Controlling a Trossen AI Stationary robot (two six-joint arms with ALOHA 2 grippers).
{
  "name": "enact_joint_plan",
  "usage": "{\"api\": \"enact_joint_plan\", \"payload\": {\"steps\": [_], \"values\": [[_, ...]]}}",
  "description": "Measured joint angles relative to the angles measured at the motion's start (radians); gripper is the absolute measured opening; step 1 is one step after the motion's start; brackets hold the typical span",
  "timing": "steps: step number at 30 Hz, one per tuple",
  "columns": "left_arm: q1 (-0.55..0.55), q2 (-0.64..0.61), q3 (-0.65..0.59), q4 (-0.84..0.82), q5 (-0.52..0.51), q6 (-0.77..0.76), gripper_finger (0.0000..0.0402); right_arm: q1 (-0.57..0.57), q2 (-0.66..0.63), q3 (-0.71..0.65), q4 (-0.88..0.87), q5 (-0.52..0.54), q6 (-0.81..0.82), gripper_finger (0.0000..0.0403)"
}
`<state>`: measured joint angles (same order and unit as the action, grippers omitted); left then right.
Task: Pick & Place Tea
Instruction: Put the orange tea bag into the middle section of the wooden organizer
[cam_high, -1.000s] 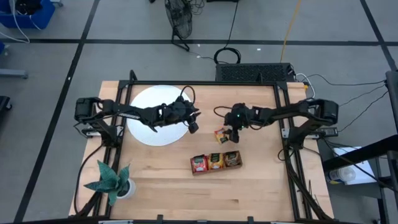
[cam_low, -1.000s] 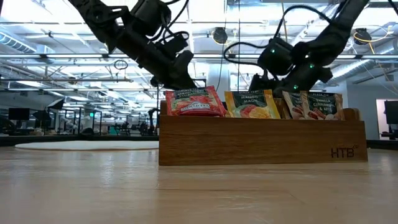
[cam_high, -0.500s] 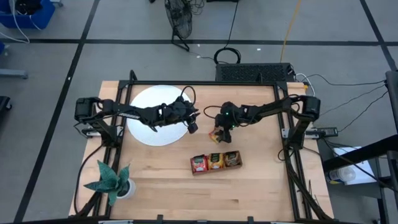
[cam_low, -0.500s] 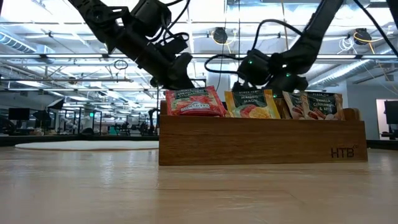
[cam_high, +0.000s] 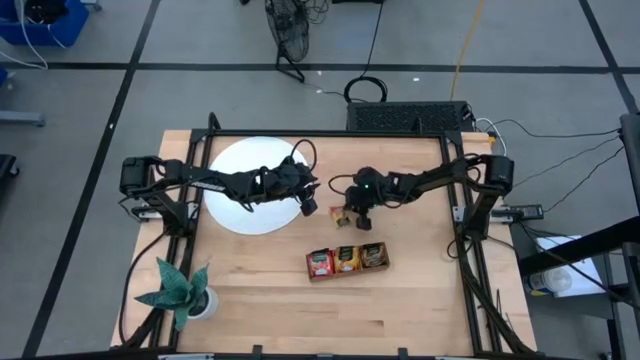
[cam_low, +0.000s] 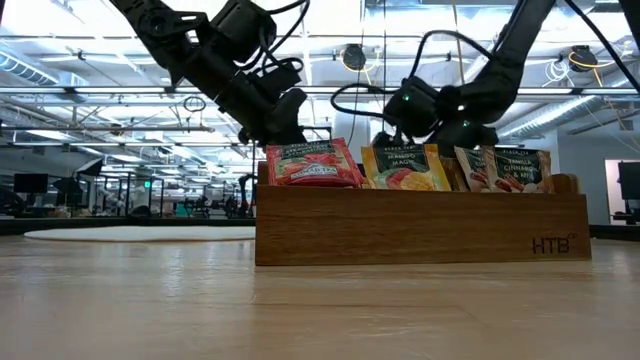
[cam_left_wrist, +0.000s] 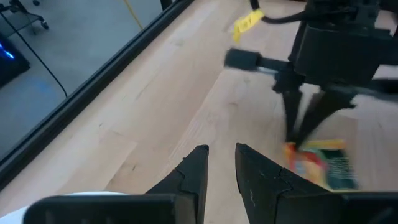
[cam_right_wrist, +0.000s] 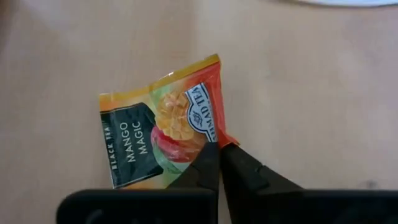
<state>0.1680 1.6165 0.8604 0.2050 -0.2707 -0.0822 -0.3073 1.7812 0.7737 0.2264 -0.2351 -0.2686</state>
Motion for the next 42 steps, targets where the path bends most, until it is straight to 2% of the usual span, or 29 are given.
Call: {"api": "enact_joint_plan", "payload": {"steps": [5,8,12,17,21,24,27,35,38,42], "values": [[0.0,0.0,0.0,0.0,0.0,-0.038,0.0088,0.051,-0.056,-0.004,0.154,0.292,-0.03,0.0001],[0.0,0.0,0.0,0.007,0.0,-0.057,0.0088,0.1,-0.109,-0.023,0.306,0.447,-0.085,0.0],[0.0,0.0,0.0,0.052,0.0,-0.078,0.0088,0.162,-0.157,-0.097,0.543,0.71,-0.148,0.0],[0.0,0.0,0.0,0.188,0.027,-0.079,0.0088,0.191,-0.183,-0.257,0.943,0.852,-0.182,0.0],[-0.001,0.0,0.0,0.344,0.114,-0.098,0.0088,0.192,-0.187,-0.382,1.222,0.867,-0.168,0.0],[0.014,0.0,0.0,0.383,0.191,-0.151,0.0088,0.203,-0.186,-0.434,1.327,0.862,-0.157,0.0],[0.037,0.0,0.0,0.397,0.24,-0.197,0.0088,0.211,-0.186,-0.443,1.339,0.861,-0.159,0.0],[0.035,0.045,0.0,0.434,0.245,-0.322,0.009,0.218,-0.184,-0.408,1.339,0.76,-0.136,0.0],[0.032,0.072,0.0,0.46,0.248,-0.335,0.0115,0.218,-0.184,-0.409,1.334,0.759,-0.136,0.0],[0.032,0.08,0.0,0.504,0.251,-0.294,0.0174,0.218,-0.184,-0.409,1.31,0.76,-0.136,0.0]]}}
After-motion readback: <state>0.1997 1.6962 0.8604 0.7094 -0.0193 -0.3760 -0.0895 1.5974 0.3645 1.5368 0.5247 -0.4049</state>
